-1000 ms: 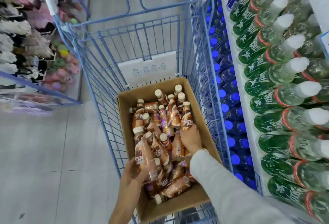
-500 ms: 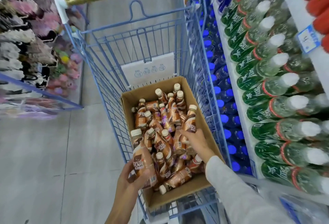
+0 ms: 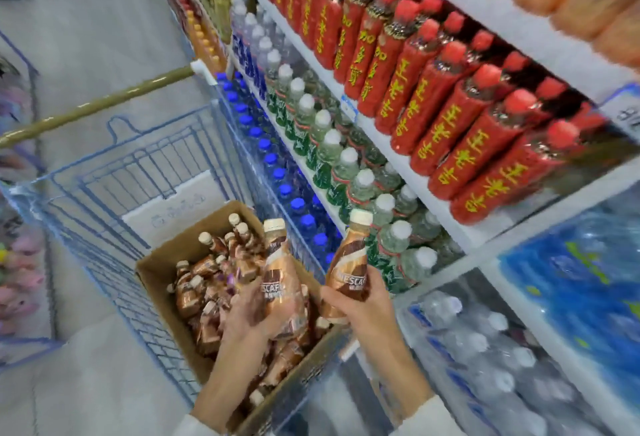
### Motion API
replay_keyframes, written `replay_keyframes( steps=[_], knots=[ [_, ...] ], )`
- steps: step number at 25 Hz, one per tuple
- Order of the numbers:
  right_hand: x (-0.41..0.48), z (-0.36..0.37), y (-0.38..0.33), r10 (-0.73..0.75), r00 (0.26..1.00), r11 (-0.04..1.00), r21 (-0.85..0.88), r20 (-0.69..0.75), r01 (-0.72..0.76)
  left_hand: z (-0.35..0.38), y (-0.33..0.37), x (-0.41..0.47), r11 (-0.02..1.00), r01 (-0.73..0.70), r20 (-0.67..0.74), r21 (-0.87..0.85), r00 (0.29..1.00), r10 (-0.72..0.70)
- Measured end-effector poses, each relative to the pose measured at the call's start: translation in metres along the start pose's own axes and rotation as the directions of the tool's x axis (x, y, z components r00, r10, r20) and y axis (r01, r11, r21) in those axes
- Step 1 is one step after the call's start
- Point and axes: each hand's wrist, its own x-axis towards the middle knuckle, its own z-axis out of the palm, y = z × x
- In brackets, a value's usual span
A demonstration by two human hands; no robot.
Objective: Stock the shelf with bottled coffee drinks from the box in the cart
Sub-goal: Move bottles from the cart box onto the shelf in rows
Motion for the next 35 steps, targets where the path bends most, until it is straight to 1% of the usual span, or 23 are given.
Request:
replay_keyframes(
  steps=[3, 7, 9, 11, 15, 19, 22, 25, 26, 29, 32, 35],
  knots=[
    [-0.034, -0.062, -0.024, -0.105, 0.99, 0.99, 0.082, -0.096, 0.113, 0.065, 0.016, -0.018, 0.993, -0.113, 0.095, 0.034, 0.989, 0.109],
    [-0.087, -0.151, -0.042, -0.226, 0.944, 0.964, 0.083, -0.241, 0.252, 0.154, 0.028, -0.057, 0.973, -0.218, 0.282, 0.078, 0.941, 0.188],
    [-0.116, -0.193, -0.044, -0.271, 0.911, 0.947, 0.081, -0.311, 0.309, 0.198, 0.03, -0.079, 0.958, -0.273, 0.384, 0.083, 0.896, 0.223],
    [-0.148, -0.236, -0.046, -0.327, 0.863, 0.927, 0.048, -0.385, 0.372, 0.243, 0.03, -0.106, 0.943, -0.323, 0.485, 0.083, 0.84, 0.245],
    [-0.206, -0.309, -0.053, -0.408, 0.763, 0.89, -0.033, -0.501, 0.454, 0.318, 0.033, -0.153, 0.905, -0.422, 0.604, 0.045, 0.733, 0.312],
    [-0.248, -0.365, -0.066, -0.428, 0.659, 0.87, -0.083, -0.618, 0.486, 0.381, 0.043, -0.183, 0.872, -0.49, 0.692, -0.007, 0.627, 0.357],
    [-0.268, -0.399, -0.083, -0.459, 0.545, 0.848, -0.163, -0.702, 0.504, 0.432, 0.06, -0.198, 0.841, -0.54, 0.767, -0.029, 0.528, 0.365],
    [-0.275, -0.425, -0.105, -0.487, 0.41, 0.825, -0.251, -0.771, 0.507, 0.48, 0.082, -0.206, 0.785, -0.617, 0.799, -0.057, 0.444, 0.407],
    [-0.273, -0.433, -0.112, -0.496, 0.376, 0.818, -0.277, -0.783, 0.504, 0.495, 0.088, -0.207, 0.762, -0.645, 0.803, -0.062, 0.421, 0.422],
    [-0.262, -0.452, -0.129, -0.508, 0.314, 0.812, -0.324, -0.802, 0.486, 0.533, 0.101, -0.202, 0.718, -0.694, 0.816, -0.047, 0.389, 0.429],
    [-0.245, -0.465, -0.138, -0.494, 0.276, 0.823, -0.341, -0.825, 0.455, 0.558, 0.104, -0.189, 0.694, -0.72, 0.828, -0.009, 0.383, 0.409],
    [-0.232, -0.472, -0.137, -0.485, 0.235, 0.828, -0.357, -0.842, 0.432, 0.568, 0.1, -0.176, 0.676, -0.737, 0.831, -0.001, 0.376, 0.411]
  ],
)
